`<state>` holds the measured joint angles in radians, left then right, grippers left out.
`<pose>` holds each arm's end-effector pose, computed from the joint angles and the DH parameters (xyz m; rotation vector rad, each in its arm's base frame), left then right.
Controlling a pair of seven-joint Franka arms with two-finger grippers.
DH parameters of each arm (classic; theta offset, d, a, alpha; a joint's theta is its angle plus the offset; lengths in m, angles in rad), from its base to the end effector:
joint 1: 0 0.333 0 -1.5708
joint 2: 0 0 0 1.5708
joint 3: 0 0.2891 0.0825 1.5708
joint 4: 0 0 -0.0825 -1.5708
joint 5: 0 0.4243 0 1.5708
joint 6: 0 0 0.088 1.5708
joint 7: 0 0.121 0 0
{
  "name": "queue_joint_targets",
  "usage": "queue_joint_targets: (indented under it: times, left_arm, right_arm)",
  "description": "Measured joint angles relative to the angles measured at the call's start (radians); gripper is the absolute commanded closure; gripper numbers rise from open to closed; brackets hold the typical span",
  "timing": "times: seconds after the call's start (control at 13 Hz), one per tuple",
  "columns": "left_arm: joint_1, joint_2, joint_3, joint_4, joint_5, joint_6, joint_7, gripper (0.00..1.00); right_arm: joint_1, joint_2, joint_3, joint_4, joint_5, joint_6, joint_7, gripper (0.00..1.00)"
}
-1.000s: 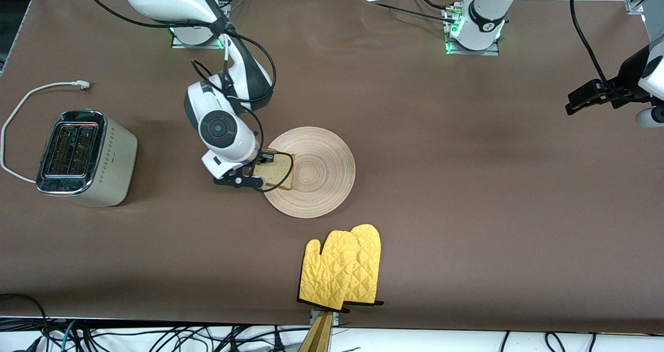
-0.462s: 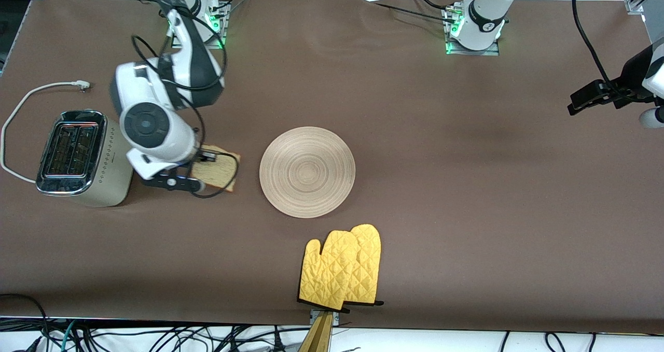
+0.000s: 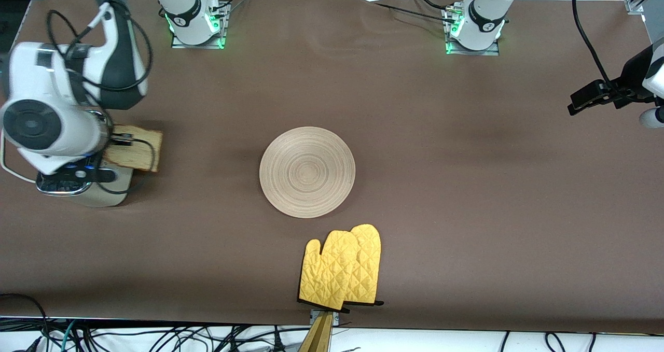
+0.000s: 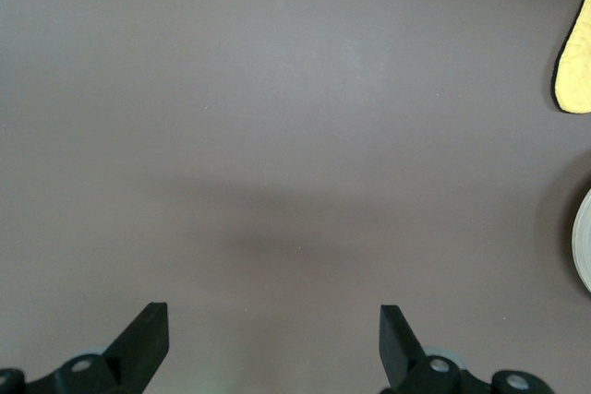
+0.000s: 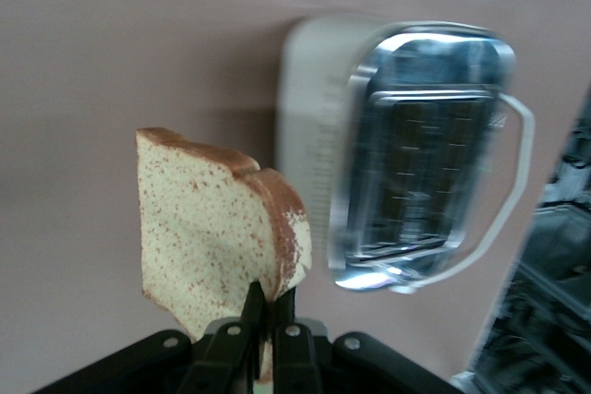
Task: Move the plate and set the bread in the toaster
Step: 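Carry the bread slice with the right gripper over the toaster, then lower the bread slice into a toaster slot with the right gripper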
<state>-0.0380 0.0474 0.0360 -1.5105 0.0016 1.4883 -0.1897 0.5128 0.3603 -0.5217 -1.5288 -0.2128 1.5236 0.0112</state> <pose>0.5987 -0.0014 0.5790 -3.1160 -0.2934 0.1079 0.6452 -0.0005 0.4106 2.7158 0.0052 -0.4385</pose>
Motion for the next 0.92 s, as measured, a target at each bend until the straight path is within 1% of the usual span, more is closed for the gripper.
queue_joint_targets:
  times: [0.23,0.38,0.62,0.92]
  left_arm:
    - [0.000,0.000,0.000,0.000,0.000,0.000,0.000,0.00]
    - [0.000,0.000,0.000,0.000,0.000,0.000,0.000,0.00]
    - [0.000,0.000,0.000,0.000,0.000,0.000,0.000,0.00]
    - [0.000,0.000,0.000,0.000,0.000,0.000,0.000,0.00]
  right_arm:
    - [-0.001,-0.002,-0.110,0.007,-0.052,0.000,-0.144,1.00]
    - [-0.001,-0.003,-0.151,0.033,-0.090,0.000,-0.205,1.00]
    - [-0.007,-0.002,-0.166,0.043,-0.159,0.027,-0.227,1.00]
    - [-0.075,0.012,-0.168,0.042,-0.178,0.092,-0.262,1.00]
